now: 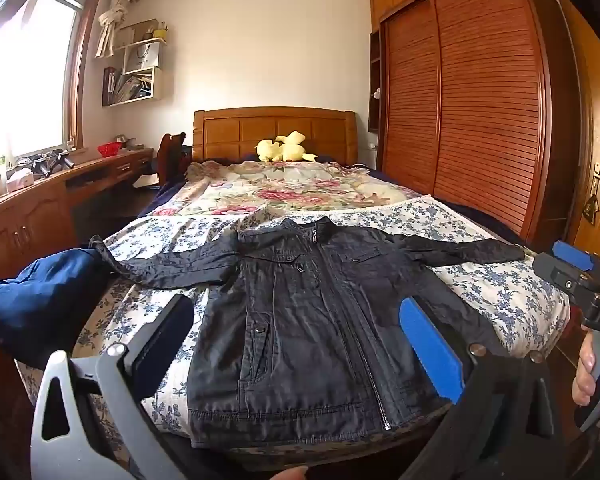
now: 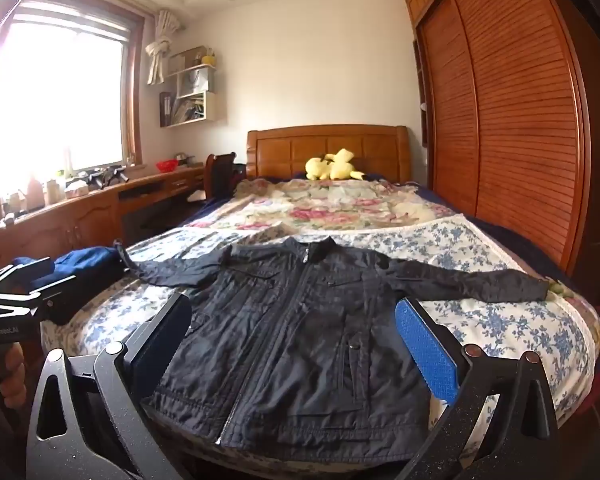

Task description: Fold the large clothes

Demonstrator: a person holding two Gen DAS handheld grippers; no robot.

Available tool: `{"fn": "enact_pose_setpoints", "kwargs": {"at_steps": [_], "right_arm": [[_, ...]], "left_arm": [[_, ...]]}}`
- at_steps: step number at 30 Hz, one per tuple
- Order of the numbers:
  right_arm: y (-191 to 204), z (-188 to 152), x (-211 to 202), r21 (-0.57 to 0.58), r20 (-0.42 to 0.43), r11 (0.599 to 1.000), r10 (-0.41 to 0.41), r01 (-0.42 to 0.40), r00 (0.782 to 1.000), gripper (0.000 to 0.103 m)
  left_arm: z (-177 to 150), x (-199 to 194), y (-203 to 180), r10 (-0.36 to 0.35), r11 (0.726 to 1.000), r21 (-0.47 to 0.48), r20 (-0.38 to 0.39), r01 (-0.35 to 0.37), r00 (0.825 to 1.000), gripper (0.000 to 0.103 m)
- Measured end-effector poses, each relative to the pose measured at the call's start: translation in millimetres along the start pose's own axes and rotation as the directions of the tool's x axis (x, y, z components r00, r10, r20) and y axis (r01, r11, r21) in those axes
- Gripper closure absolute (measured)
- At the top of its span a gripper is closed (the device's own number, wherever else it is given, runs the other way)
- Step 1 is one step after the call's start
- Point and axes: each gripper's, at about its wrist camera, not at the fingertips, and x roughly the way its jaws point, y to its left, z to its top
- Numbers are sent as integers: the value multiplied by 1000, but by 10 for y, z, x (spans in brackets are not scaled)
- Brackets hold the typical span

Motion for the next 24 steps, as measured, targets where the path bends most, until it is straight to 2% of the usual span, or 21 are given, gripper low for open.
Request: {"fn": "enact_pose_setpoints", "kwargs": {"at_steps": [10,24], "right_arm": [[53,-2,18,-2,-11,1000,1,-1,1000,0],[9,-41,9,24,-14,1000,6,-6,1000,0]], "left_arm": [[66,-50,86,0,1000,-1,0,0,1000,0],[53,-91,21,10,1000,3,7,-10,1000,0]]}}
